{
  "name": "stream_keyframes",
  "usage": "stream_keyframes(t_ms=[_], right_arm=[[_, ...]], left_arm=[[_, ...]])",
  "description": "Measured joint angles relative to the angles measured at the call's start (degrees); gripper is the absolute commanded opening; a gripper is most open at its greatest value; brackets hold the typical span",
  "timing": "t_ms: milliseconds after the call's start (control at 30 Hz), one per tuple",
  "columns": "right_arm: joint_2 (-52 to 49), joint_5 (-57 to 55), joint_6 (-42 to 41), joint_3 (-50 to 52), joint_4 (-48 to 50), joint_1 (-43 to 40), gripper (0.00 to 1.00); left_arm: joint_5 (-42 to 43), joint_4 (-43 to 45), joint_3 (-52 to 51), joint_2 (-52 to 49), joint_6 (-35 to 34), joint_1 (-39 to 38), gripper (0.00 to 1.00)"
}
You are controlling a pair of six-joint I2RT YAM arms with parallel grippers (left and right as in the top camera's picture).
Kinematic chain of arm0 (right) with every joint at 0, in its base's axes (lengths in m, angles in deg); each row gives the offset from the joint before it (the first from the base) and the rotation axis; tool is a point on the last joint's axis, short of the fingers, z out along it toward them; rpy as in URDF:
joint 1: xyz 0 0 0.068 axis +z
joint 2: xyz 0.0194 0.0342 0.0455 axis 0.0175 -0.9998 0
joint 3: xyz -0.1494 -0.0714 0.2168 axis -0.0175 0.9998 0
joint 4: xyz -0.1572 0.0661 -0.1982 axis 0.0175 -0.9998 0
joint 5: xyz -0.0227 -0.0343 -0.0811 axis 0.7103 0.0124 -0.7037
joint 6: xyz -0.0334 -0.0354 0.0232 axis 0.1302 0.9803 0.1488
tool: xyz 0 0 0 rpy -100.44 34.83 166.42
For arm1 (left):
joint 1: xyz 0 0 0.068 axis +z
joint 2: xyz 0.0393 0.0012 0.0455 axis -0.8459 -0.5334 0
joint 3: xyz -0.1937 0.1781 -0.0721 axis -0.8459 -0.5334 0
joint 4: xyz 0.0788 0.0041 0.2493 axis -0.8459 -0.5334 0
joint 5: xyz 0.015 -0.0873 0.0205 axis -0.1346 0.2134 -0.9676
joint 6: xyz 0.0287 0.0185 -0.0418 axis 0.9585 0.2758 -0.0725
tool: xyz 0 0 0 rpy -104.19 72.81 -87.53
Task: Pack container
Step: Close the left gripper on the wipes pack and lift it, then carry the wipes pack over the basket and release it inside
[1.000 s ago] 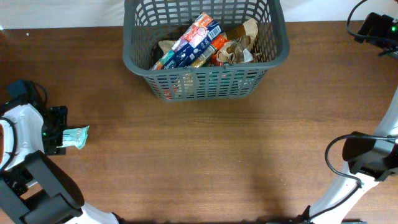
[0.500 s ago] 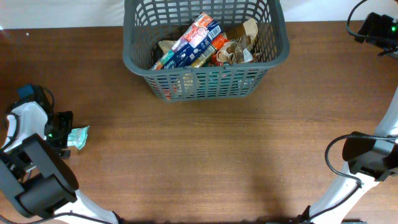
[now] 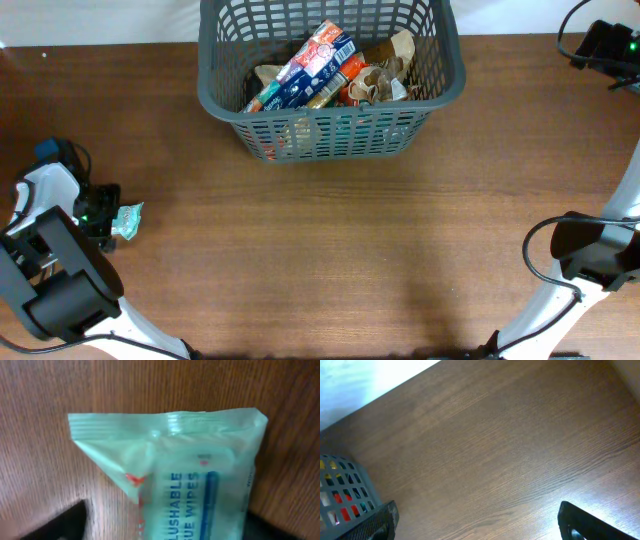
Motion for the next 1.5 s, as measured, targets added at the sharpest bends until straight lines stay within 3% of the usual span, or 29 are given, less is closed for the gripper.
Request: stream_keyframes(t_ms=[133,533,833,1000,1267,1500], right_arm=[[0.00,0.00,0.02,0.02,0.00,0.00,0.99],[0.00,0.00,0.02,0.00,0.00,0.00,0.99],[0.00,0.02,-0.04,0.00,0.00,0.00,0.99],[0.00,0.00,0.02,0.00,0.00,0.00,0.99],[0.00,0.00,0.00,0.02,0.00,0.00,0.99],[0.00,0.00,0.02,0.02,0.00,0.00,0.99]], left_arm=[[-0.22,-0.02,0.00,0.00,-0.02,0.04,0.02],[0.52,0.20,0.24,0.02,1.95,0.07,0.02],[4.26,0.44,10.01,0.44,11.98,-3.65,0.02],[4.76,0.50,24.76,3.48,23.91,-10.34,0.02],[12.46,1.81,52.70,9.84,55.34,-26.69,0.02],[14.82,1.11,57.88,11.85,70.60,-39.47,0.02]])
